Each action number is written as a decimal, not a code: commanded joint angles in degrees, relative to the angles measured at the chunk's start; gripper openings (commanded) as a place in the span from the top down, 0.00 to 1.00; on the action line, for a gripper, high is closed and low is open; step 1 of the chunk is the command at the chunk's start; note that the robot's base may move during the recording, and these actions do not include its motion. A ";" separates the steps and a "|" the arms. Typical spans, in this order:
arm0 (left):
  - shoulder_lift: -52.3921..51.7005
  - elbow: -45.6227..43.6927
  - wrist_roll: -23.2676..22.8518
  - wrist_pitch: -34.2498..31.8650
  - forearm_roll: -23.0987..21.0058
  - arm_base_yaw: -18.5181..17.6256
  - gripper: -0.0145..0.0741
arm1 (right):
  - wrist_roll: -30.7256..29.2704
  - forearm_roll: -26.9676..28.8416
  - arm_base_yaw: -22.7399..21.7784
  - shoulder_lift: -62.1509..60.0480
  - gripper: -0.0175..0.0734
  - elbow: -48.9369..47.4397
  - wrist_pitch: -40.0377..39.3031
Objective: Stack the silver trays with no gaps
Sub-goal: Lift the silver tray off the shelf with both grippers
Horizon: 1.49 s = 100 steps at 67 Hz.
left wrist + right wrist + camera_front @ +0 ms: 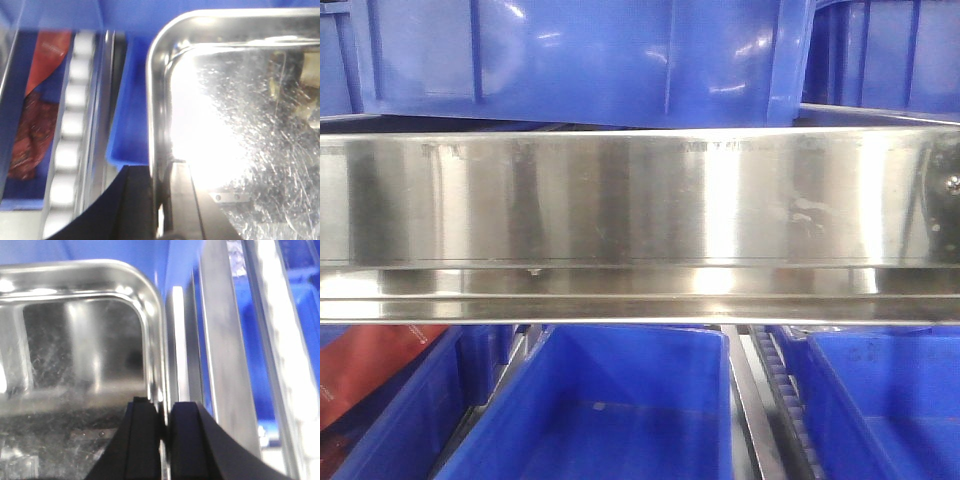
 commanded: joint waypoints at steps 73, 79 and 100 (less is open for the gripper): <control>-14.83 16.68 -16.73 -3.42 7.44 -15.34 0.86 | 15.26 -7.85 15.27 -12.81 0.81 14.07 -3.75; -14.70 16.68 -17.09 -3.56 7.44 -14.14 0.86 | 15.26 -7.85 15.27 -12.81 0.81 14.07 -3.75; -14.70 16.68 -17.09 -4.32 7.28 -13.17 0.86 | 15.26 -7.85 15.27 -12.81 0.81 14.07 -4.87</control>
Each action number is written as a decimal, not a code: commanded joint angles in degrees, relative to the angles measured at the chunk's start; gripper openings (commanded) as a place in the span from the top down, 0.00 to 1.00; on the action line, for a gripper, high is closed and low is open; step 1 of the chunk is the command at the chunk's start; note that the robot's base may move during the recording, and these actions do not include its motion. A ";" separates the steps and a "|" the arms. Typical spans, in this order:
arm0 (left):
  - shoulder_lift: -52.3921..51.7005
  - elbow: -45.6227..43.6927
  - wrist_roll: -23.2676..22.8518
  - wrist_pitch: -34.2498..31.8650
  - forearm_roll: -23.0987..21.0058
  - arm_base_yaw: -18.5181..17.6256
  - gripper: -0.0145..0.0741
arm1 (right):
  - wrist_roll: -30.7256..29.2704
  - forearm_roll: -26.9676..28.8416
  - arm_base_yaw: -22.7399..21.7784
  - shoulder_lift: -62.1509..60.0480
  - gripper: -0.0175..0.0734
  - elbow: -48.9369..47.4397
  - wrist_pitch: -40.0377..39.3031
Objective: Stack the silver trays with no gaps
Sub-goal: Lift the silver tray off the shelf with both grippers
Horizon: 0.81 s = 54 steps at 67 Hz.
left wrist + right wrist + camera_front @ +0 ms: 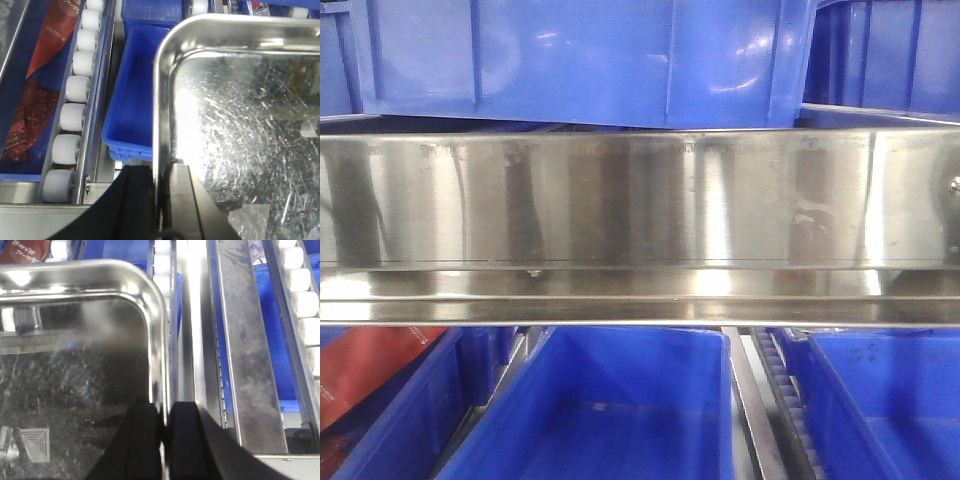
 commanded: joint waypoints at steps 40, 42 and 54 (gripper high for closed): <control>-0.20 -0.14 -0.10 -4.56 0.76 -0.33 0.86 | -0.06 0.01 0.46 -0.29 0.81 -0.24 -5.14; -0.20 -0.14 -0.10 -4.56 0.90 -0.33 0.86 | -0.06 0.01 0.46 -0.29 0.81 -0.24 -5.14; -0.20 -0.14 -0.10 -4.56 2.18 -0.33 0.86 | -0.06 0.01 0.46 -0.29 0.81 -0.24 -5.24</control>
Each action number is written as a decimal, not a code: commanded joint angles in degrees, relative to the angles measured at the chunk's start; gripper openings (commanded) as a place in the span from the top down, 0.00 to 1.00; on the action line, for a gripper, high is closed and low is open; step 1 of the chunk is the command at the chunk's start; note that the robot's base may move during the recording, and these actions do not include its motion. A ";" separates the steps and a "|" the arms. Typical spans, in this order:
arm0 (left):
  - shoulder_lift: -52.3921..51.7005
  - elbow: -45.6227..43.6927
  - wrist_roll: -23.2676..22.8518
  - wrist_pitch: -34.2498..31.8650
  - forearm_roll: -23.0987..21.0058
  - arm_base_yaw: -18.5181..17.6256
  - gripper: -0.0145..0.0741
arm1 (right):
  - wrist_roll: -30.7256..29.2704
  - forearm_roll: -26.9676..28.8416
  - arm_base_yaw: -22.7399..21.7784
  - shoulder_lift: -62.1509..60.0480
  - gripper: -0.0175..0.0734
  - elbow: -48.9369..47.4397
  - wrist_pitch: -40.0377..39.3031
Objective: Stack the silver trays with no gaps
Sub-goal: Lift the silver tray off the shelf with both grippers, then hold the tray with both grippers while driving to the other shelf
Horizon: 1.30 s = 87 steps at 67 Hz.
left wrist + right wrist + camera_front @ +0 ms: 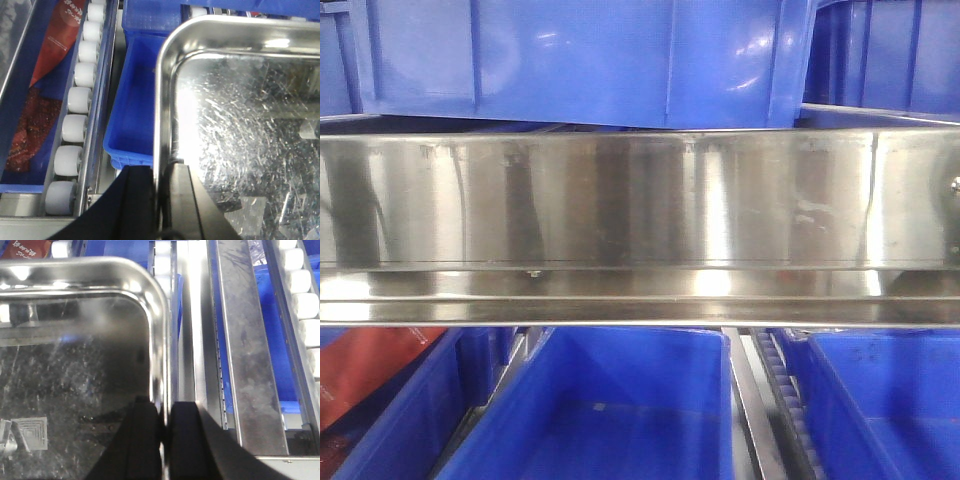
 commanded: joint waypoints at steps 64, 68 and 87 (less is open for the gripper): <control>-0.20 -0.18 -0.10 -3.60 19.67 -0.33 0.86 | -0.19 0.06 0.46 -0.29 0.81 -0.24 -4.99; -0.20 -0.18 -0.10 -3.60 19.67 -0.33 0.86 | -0.19 0.06 0.46 -0.29 0.81 -0.24 -4.99; -0.20 -0.18 -0.10 -3.60 19.67 -0.33 0.86 | -0.19 0.06 0.46 -0.29 0.81 -0.24 -4.99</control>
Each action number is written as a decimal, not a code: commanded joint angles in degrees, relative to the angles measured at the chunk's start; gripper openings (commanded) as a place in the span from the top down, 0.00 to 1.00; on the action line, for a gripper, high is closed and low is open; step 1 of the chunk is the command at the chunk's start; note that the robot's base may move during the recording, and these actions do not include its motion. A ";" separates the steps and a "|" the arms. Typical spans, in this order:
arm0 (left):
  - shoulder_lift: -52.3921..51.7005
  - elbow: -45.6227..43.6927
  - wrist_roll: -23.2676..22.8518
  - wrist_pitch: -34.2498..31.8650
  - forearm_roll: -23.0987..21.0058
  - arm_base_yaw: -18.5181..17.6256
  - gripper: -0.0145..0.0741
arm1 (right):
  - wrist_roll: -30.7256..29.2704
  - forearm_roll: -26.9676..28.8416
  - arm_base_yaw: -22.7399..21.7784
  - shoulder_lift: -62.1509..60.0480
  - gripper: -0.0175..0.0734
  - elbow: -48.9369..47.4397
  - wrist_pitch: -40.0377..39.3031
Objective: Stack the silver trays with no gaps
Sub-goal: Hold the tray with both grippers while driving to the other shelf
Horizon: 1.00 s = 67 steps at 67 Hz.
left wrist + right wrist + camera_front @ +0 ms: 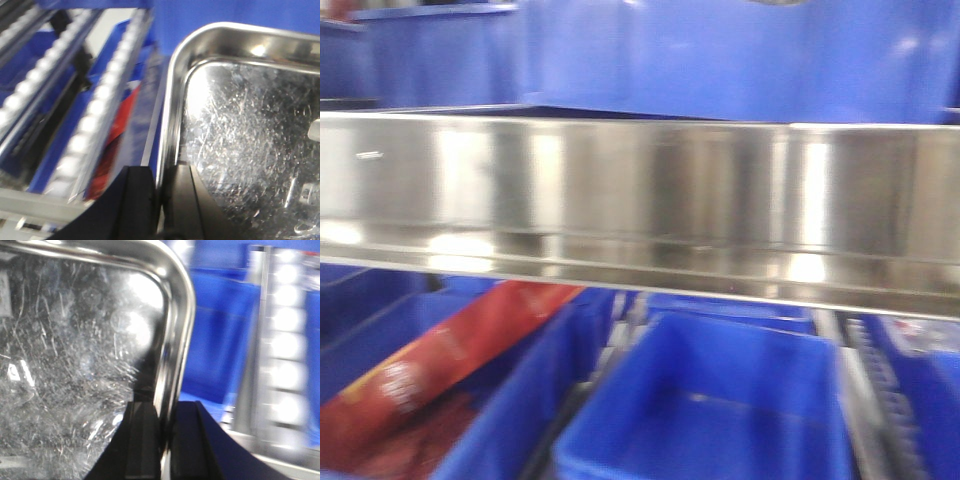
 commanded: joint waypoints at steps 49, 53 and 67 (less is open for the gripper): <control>-0.20 -0.18 -1.00 0.03 3.76 -0.11 0.86 | -0.41 0.06 0.46 -0.29 0.81 -0.24 -0.67; -0.20 -0.18 -1.00 0.03 3.76 -0.11 0.86 | -0.41 0.06 0.46 -0.29 0.81 -0.24 -0.67; -0.20 -0.18 -1.00 0.03 3.76 -0.11 0.86 | -0.41 0.06 0.46 -0.29 0.81 -0.24 -0.67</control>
